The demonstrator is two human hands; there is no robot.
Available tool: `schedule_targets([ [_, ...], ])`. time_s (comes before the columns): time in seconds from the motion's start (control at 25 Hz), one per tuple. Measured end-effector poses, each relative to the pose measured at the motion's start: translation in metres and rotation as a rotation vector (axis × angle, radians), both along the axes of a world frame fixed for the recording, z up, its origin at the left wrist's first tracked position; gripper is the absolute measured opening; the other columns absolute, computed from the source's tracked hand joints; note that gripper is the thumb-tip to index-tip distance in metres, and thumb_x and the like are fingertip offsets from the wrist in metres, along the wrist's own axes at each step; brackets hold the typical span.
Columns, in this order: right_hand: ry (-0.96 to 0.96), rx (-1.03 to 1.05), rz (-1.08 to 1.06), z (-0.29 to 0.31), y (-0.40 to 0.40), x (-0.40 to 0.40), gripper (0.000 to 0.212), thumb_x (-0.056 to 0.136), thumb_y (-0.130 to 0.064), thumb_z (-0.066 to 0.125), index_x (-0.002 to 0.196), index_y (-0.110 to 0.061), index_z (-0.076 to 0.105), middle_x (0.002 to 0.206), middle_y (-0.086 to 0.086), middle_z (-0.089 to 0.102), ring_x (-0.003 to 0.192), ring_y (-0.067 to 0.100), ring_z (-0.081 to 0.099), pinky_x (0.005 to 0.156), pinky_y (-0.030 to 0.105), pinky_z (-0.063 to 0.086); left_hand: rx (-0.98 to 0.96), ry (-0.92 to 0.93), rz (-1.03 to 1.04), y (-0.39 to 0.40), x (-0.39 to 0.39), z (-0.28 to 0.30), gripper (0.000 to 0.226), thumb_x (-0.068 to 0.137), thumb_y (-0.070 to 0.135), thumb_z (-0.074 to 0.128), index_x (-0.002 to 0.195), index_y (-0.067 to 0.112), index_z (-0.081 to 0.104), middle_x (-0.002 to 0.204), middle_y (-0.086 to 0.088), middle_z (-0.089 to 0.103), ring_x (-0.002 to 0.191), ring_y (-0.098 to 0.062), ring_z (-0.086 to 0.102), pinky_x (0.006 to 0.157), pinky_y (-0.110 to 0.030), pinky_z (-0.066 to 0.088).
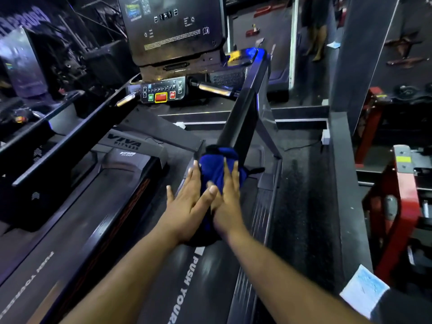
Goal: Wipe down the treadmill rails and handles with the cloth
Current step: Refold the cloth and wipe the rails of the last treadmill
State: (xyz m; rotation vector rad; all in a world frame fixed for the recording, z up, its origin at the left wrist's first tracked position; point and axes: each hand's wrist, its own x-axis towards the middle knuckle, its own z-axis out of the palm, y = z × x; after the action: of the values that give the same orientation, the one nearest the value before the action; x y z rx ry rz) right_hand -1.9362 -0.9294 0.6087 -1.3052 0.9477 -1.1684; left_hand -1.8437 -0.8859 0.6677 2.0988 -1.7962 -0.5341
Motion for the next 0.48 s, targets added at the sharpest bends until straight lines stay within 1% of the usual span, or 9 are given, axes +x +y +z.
schedule_targets([
  [0.04,0.0,-0.022,0.023,-0.004,0.0,-0.001,0.065,0.101,-0.038,0.05,0.151,-0.05,0.011,0.164,-0.02,-0.013,0.149,0.001,-0.015,0.121,0.037,-0.004,0.006,0.006,0.007,-0.008,-0.002,0.002,0.094,0.078,0.084,0.008,0.154,0.035,-0.017,0.159,0.026,-0.009,0.147,0.009,-0.009,0.12,-0.05,-0.018],
  [0.08,0.03,-0.044,0.019,-0.005,-0.018,-0.001,0.065,0.099,-0.04,0.049,0.152,-0.049,0.011,0.164,-0.018,-0.014,0.15,0.003,-0.015,0.122,0.041,-0.004,0.017,0.006,0.013,-0.019,-0.004,0.003,0.095,0.077,0.088,0.007,0.152,0.037,-0.02,0.162,0.022,-0.007,0.149,0.006,-0.006,0.12,-0.05,-0.018],
  [0.16,0.151,-0.027,-0.013,0.005,-0.088,0.002,0.067,0.096,-0.04,0.049,0.155,-0.041,0.015,0.166,-0.01,-0.012,0.152,0.011,-0.011,0.123,0.051,-0.001,0.034,-0.018,0.017,-0.041,-0.007,0.006,0.098,0.072,0.094,0.005,0.148,0.039,-0.024,0.166,0.017,-0.003,0.151,0.001,-0.003,0.12,-0.051,-0.016],
  [0.24,0.193,0.037,-0.032,0.02,-0.142,-0.002,0.066,0.099,-0.034,0.051,0.156,-0.037,0.017,0.167,-0.006,-0.008,0.153,0.016,-0.007,0.122,0.054,0.003,0.047,-0.061,0.017,-0.064,-0.011,0.009,0.103,0.07,0.095,0.005,0.15,0.037,-0.022,0.166,0.015,-0.001,0.151,0.001,-0.003,0.12,-0.051,-0.016],
  [0.32,0.139,0.036,-0.021,0.013,-0.144,-0.004,0.066,0.1,-0.033,0.05,0.156,-0.038,0.015,0.166,-0.009,-0.008,0.153,0.012,-0.008,0.123,0.051,0.003,0.055,-0.1,0.009,-0.081,-0.014,0.009,0.103,0.072,0.093,0.006,0.153,0.035,-0.019,0.166,0.013,-0.001,0.15,0.002,-0.005,0.121,-0.051,-0.016],
  [0.4,0.022,-0.043,0.011,-0.003,-0.105,-0.007,0.066,0.099,-0.041,0.047,0.155,-0.044,0.011,0.165,-0.018,-0.011,0.15,0.002,-0.013,0.124,0.042,0.0,0.048,-0.126,-0.013,-0.093,-0.013,0.006,0.1,0.073,0.093,0.005,0.152,0.039,-0.022,0.167,0.012,0.002,0.15,0.002,-0.003,0.121,-0.05,-0.015],
  [0.44,-0.006,-0.07,0.034,-0.011,-0.089,-0.01,0.066,0.098,-0.046,0.045,0.154,-0.048,0.01,0.163,-0.023,-0.012,0.148,-0.002,-0.016,0.123,0.039,-0.002,0.045,-0.133,-0.027,-0.097,-0.013,0.006,0.096,0.074,0.093,0.005,0.15,0.042,-0.024,0.166,0.012,0.004,0.151,0.001,-0.002,0.121,-0.05,-0.015],
  [0.48,-0.003,-0.086,0.046,-0.014,-0.093,-0.01,0.067,0.096,-0.048,0.044,0.153,-0.049,0.008,0.163,-0.023,-0.014,0.148,-0.002,-0.018,0.122,0.038,-0.004,0.045,-0.132,-0.035,-0.101,-0.012,0.005,0.094,0.074,0.093,0.005,0.149,0.044,-0.026,0.166,0.013,0.004,0.151,0.001,-0.002,0.121,-0.05,-0.014],
])
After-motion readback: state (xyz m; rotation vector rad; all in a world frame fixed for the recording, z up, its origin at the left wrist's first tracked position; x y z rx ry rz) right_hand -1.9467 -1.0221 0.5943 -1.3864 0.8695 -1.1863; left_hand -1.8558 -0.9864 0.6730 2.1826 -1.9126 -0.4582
